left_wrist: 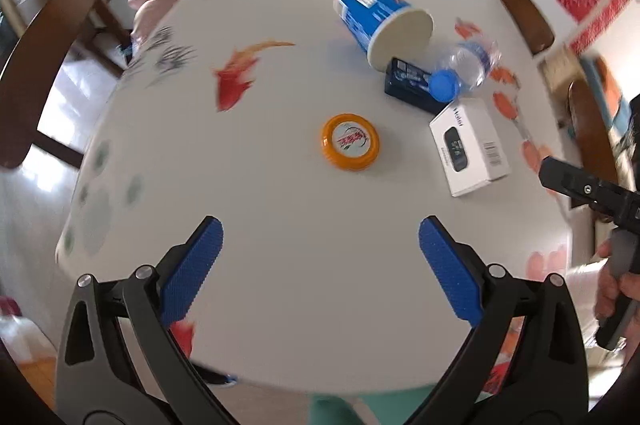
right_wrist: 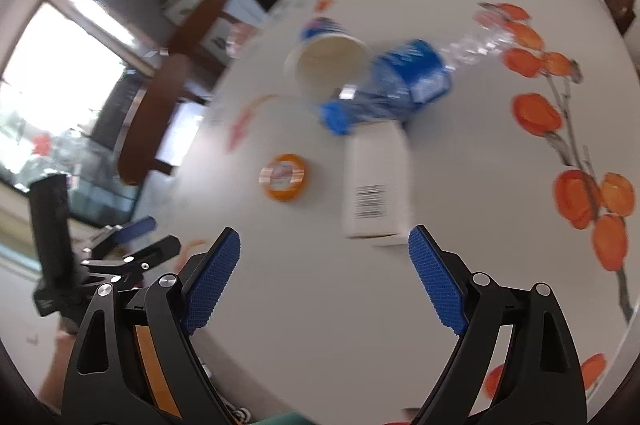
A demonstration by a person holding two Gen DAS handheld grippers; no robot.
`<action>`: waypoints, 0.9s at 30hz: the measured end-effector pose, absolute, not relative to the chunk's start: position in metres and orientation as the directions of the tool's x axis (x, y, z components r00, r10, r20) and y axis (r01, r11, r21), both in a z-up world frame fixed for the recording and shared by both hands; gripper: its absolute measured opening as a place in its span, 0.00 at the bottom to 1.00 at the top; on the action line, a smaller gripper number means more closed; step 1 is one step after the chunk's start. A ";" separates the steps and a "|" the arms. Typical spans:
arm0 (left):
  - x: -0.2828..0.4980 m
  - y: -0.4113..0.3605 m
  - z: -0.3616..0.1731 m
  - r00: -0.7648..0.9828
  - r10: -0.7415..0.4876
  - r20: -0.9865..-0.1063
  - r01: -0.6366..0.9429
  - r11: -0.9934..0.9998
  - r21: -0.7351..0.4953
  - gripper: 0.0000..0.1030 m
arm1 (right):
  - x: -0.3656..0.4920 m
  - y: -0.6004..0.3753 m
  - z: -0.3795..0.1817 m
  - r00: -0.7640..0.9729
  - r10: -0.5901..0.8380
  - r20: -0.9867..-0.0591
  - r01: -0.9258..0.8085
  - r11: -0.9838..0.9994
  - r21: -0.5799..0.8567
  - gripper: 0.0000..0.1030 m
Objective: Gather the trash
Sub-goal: 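Move both tools back to the table toward the orange jar and white box, then close the left tool on the orange-lidded jar while the right tool grasps the white box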
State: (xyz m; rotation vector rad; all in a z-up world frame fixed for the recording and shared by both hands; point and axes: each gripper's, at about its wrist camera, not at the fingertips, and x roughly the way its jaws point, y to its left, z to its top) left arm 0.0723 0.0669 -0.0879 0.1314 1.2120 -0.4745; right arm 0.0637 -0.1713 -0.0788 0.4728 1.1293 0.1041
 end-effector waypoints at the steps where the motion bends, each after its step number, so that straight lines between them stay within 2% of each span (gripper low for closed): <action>1: 0.078 0.058 -0.094 0.259 -0.277 -0.925 0.431 0.890 -0.146 0.93 | 0.070 -0.173 -0.086 0.422 0.298 -0.856 0.166 0.903 0.397 0.84; 9: 0.110 0.015 -0.137 0.192 -0.224 -0.956 0.476 0.873 -0.108 0.93 | 0.098 -0.174 -0.115 0.364 0.269 -0.891 0.191 0.915 0.355 0.83; 14: 0.119 -0.001 -0.152 0.170 -0.206 -0.964 0.490 0.866 -0.099 0.93 | 0.104 -0.180 -0.130 0.335 0.308 -0.891 0.211 0.897 0.389 0.82; 19: 0.127 -0.006 -0.160 0.147 -0.222 -0.964 0.473 0.872 -0.128 0.93 | 0.106 -0.187 -0.137 0.313 0.312 -0.897 0.215 0.896 0.387 0.71; 27: 0.135 -0.017 -0.167 0.148 -0.202 -0.968 0.480 0.870 -0.108 0.93 | 0.107 -0.191 -0.140 0.300 0.323 -0.898 0.221 0.892 0.394 0.70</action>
